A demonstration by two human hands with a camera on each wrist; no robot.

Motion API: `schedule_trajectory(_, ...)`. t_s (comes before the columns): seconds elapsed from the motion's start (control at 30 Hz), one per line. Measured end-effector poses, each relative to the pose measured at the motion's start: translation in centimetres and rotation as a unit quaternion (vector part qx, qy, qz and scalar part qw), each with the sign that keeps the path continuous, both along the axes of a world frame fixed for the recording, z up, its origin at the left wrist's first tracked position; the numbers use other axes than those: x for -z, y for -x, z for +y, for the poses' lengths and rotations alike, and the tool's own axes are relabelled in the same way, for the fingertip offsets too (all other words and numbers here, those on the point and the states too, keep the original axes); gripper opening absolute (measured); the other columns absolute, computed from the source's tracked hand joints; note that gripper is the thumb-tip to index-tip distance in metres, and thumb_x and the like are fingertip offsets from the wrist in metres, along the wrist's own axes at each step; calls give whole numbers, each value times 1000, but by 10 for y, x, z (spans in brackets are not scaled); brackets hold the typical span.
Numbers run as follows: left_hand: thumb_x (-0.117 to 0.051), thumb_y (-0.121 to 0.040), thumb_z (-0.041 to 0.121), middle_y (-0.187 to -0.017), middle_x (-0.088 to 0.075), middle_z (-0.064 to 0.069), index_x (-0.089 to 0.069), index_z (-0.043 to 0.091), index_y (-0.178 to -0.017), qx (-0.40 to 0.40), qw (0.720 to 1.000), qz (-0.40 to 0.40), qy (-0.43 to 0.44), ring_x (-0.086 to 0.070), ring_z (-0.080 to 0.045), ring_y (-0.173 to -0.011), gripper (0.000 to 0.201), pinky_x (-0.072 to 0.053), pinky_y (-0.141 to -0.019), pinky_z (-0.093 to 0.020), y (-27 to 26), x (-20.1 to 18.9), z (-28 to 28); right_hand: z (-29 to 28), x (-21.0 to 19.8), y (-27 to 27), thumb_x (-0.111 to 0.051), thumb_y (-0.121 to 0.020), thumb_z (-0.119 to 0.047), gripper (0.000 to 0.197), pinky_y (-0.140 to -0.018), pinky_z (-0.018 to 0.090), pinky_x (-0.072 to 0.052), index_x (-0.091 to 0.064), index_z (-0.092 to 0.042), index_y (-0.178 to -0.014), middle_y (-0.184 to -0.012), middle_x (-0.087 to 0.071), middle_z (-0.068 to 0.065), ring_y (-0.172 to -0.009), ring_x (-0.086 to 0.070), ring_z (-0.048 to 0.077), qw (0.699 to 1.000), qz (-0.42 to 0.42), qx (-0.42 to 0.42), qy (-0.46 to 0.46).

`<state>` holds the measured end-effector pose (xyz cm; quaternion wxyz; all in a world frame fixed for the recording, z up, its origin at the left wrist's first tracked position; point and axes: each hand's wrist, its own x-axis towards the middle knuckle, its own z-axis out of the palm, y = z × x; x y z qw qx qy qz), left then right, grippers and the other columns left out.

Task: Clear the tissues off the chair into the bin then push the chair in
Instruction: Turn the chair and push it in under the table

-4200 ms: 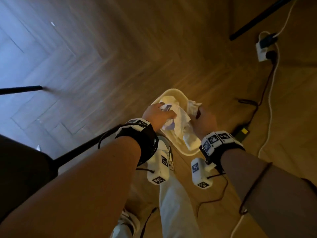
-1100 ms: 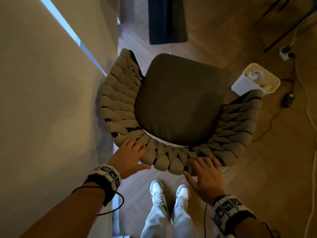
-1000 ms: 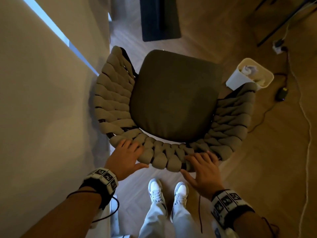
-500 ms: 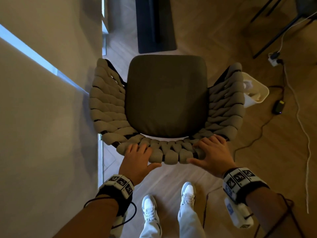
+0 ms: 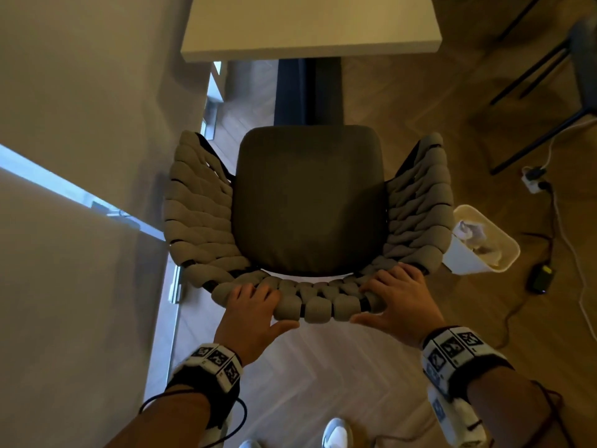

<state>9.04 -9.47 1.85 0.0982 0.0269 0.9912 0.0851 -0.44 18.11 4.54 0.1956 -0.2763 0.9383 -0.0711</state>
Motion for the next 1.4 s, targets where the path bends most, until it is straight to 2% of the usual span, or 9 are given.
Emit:
schedule_trajectory(0.2,-24,-79,80,-101,-65,3,-61,26,-107,-3,1000,8,-19,-59,-20,-92,72,-45,-88,-40,59,-3,-4,-7,-2,62,-36,-68,-85,62,-111,40,-17,-51,-44,-111,-111,-55,-19,-114,-44,12,1000,-10,-7,-5)
schedule_trajectory(0.33,-16,-76,83,-103,-66,1,-61,25,-107,-8,1000,4,-24,-60,-22,-95,80,-44,-92,-42,97,-3,-9,-14,-2,103,-34,-66,-85,65,-112,41,-16,-53,-42,-110,-109,-55,-18,-113,-44,13,1000,-11,-8,-5)
schedule_trajectory(0.53,-17,-71,85,-103,-61,4,-57,28,-107,-6,1000,-12,-28,-55,-19,-95,79,-40,-92,-40,154,0,-24,-25,7,157,-28,-62,-88,69,-112,41,-19,-54,-42,-106,-105,-56,-18,-108,-46,14,1000,12,-10,-13)
schedule_trajectory(0.73,-30,-71,82,-101,-56,6,-54,30,-108,-6,1000,-23,-18,-52,-16,-94,68,-38,-94,-38,195,3,-38,-35,10,196,-29,-63,-88,66,-110,41,-20,-55,-42,-102,-101,-57,-18,-107,-47,13,1000,28,-7,-9)
schedule_trajectory(1.03,-31,-71,79,-95,-59,4,-57,26,-101,-8,999,-1,-44,-53,-16,-87,66,-39,-89,-39,243,3,-45,-44,6,245,-29,-66,-86,63,-111,42,-20,-54,-42,-104,-102,-56,-18,-106,-47,13,999,28,-18,-19)
schedule_trajectory(1.2,-24,-70,85,-96,-58,4,-57,27,-102,-3,999,-5,-37,-53,-17,-88,74,-40,-90,-39,278,2,-56,-56,0,277,-30,-67,-86,63,-110,41,-21,-55,-41,-104,-101,-57,-18,-106,-47,13,999,32,-18,-22)
schedule_trajectory(1.4,-38,-74,77,-100,-56,4,-55,27,-105,0,999,-27,-32,-52,-18,-92,62,-37,-94,-38,318,-3,-69,-70,1,313,-35,-68,-84,58,-110,41,-21,-54,-41,-102,-101,-57,-17,-106,-47,15,999,34,-17,-22)
